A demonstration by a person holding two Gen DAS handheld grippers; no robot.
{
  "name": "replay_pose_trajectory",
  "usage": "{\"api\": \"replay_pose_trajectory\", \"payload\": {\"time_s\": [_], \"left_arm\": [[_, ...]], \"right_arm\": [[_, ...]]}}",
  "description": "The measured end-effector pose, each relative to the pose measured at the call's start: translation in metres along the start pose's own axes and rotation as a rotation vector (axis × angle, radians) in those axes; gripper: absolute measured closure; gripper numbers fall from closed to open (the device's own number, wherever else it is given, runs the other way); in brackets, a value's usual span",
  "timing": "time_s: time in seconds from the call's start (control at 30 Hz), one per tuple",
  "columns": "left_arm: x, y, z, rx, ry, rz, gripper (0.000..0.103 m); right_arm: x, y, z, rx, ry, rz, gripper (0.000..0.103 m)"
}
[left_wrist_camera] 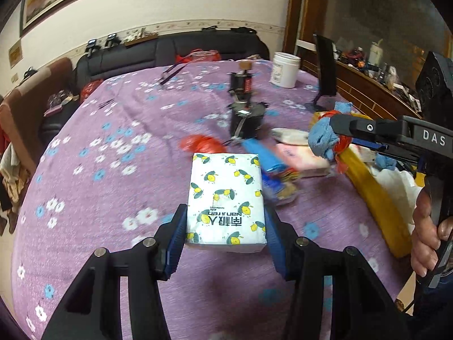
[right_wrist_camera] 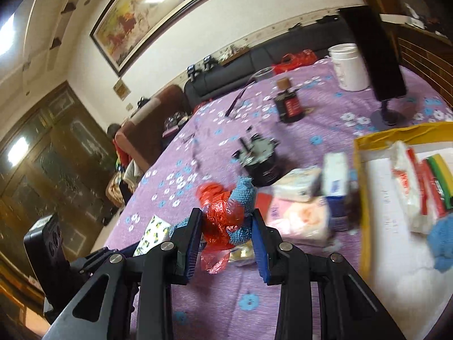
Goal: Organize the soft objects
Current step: 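Carry tissue pack and red bag into the tray and open both tools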
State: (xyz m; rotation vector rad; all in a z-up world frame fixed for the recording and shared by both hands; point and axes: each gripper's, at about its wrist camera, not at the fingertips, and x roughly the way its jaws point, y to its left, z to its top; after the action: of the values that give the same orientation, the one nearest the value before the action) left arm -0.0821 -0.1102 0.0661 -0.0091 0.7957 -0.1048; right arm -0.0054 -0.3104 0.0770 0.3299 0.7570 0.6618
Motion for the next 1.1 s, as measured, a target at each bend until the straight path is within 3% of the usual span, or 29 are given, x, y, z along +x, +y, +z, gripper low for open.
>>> {"api": "replay_pose_trajectory", "payload": {"time_s": [0.27, 0.73, 0.9, 1.1], "left_arm": [[0.012, -0.047, 0.015, 0.071, 0.013, -0.051, 0.052], [0.037, -0.171, 0.034, 0.261, 0.051, -0.246, 0.052], [0.049, -0.214, 0.025, 0.324, 0.091, -0.308, 0.052], [0.063, -0.238, 0.019, 0.345, 0.105, -0.310, 0.052]], "right_arm": [[-0.036, -0.046, 0.011, 0.088, -0.073, -0.029, 0.066], [-0.120, -0.139, 0.014, 0.246, -0.205, -0.158, 0.066], [-0.144, -0.163, 0.008, 0.278, -0.213, -0.214, 0.066], [-0.160, -0.178, -0.003, 0.270, -0.186, -0.282, 0.066]]}}
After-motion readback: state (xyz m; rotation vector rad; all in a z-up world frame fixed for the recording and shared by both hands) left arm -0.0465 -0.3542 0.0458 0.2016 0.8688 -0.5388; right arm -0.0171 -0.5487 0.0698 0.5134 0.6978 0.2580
